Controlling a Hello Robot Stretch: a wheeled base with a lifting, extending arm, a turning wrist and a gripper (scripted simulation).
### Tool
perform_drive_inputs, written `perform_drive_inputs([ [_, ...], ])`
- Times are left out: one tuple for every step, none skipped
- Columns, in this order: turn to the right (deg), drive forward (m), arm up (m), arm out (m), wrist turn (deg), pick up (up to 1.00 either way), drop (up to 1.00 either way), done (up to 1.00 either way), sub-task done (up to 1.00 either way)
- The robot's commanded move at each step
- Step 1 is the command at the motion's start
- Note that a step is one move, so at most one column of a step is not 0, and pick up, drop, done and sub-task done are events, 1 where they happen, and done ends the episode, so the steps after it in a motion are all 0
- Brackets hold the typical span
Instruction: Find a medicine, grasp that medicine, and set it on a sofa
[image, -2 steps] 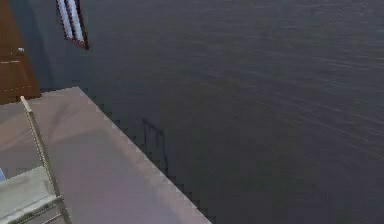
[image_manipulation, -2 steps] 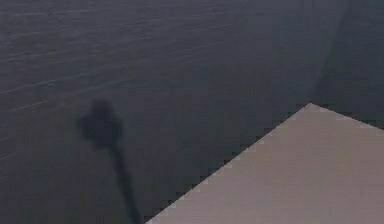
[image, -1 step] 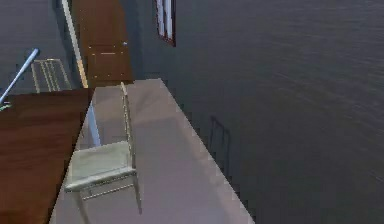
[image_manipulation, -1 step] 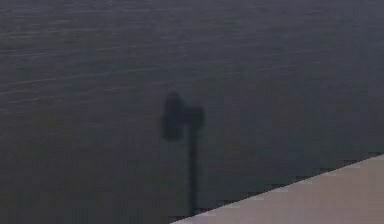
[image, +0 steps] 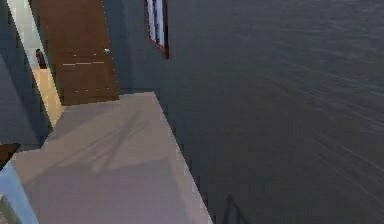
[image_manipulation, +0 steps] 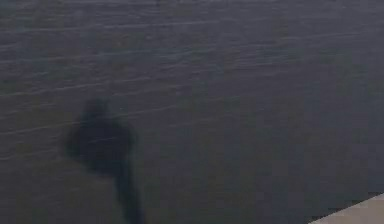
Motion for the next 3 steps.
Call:
perform_drive_inputs([
  [-24.0,0.00,0.00,0.00,0.0,0.00,0.00,0.00,0.00],
  [0.0,0.05,0.00,0.00,0.0,0.00,0.00,0.00,0.00],
  [3.0,0.00,0.00,0.00,0.0,0.00,0.00,0.00,0.00],
])
